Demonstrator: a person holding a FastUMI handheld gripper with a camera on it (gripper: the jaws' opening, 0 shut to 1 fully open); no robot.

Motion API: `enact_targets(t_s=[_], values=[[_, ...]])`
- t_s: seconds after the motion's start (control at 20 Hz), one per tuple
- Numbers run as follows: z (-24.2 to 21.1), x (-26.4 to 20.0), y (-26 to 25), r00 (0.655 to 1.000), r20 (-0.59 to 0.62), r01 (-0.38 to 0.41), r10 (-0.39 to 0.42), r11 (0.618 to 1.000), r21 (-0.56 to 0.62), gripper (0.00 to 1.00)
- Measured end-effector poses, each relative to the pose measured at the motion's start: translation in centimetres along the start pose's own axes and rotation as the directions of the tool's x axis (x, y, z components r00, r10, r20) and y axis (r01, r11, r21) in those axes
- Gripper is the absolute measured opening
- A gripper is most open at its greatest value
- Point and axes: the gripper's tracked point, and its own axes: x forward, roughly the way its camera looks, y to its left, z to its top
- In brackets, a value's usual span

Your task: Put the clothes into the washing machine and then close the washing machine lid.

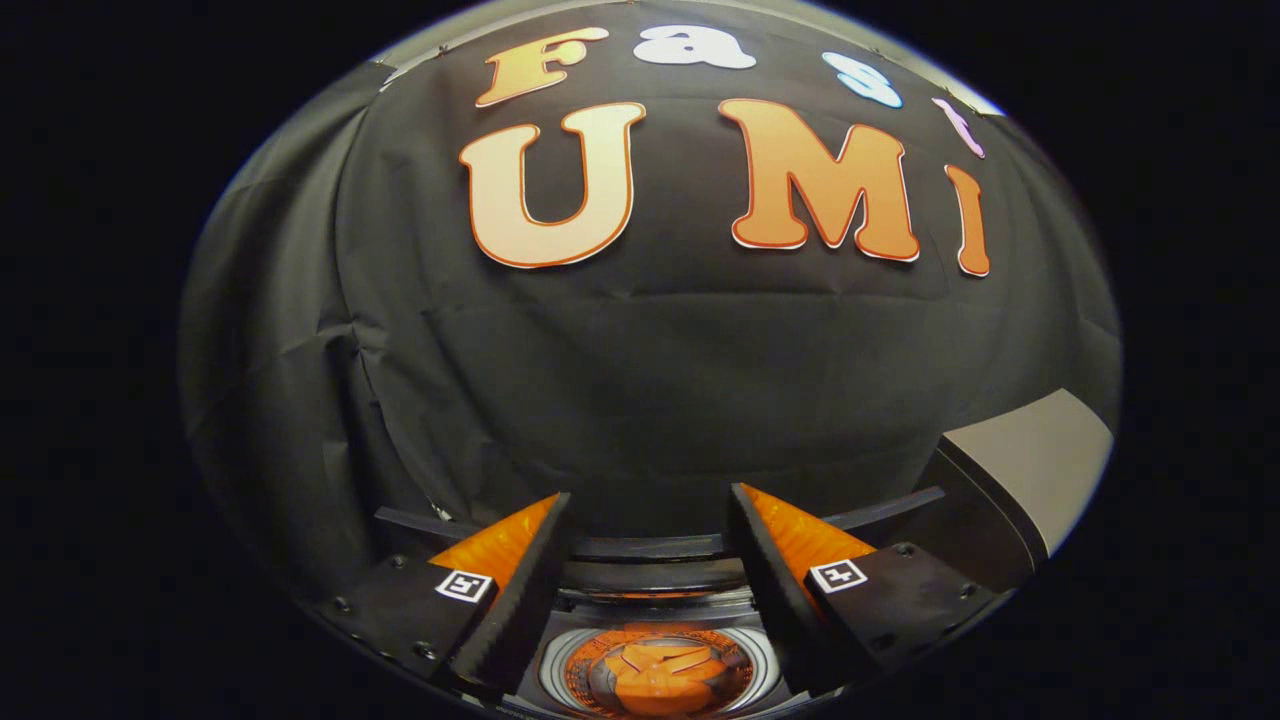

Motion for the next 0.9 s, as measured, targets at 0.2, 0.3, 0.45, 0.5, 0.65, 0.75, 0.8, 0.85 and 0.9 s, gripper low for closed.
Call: enact_targets(t_s=[0.2, 0.3, 0.45, 0.5, 0.65, 0.75, 0.8, 0.85, 0.9], values=[[-1.5, -2.4, 0.1, 1.000, 0.020, 0.000, 0.001, 1.000, -0.018, 0.99], [-2.1, -3.1, 0.1, 0.999, 0.048, -0.010, 0.010, 1.000, -0.004, 0.99], [-2.9, -4.2, 0.1, 0.998, 0.066, -0.011, 0.012, 1.000, -0.015, 0.98], [-3.3, -4.5, 0.2, 0.998, 0.069, -0.010, 0.012, 1.000, -0.017, 0.98], [-4.2, -5.4, 0.2, 0.997, 0.077, -0.012, 0.013, 1.000, -0.015, 0.99], [-4.6, -5.8, 0.1, 0.996, 0.092, -0.008, 0.010, 1.000, -0.021, 0.99], [-5.0, -6.2, 0.2, 0.996, 0.088, -0.015, 0.017, 1.000, -0.026, 0.99], [-5.4, -6.4, 0.2, 0.996, 0.088, -0.019, 0.021, 0.999, -0.027, 0.99], [-5.8, -6.7, 0.2, 0.996, 0.084, -0.023, 0.025, 0.999, -0.027, 0.98]])
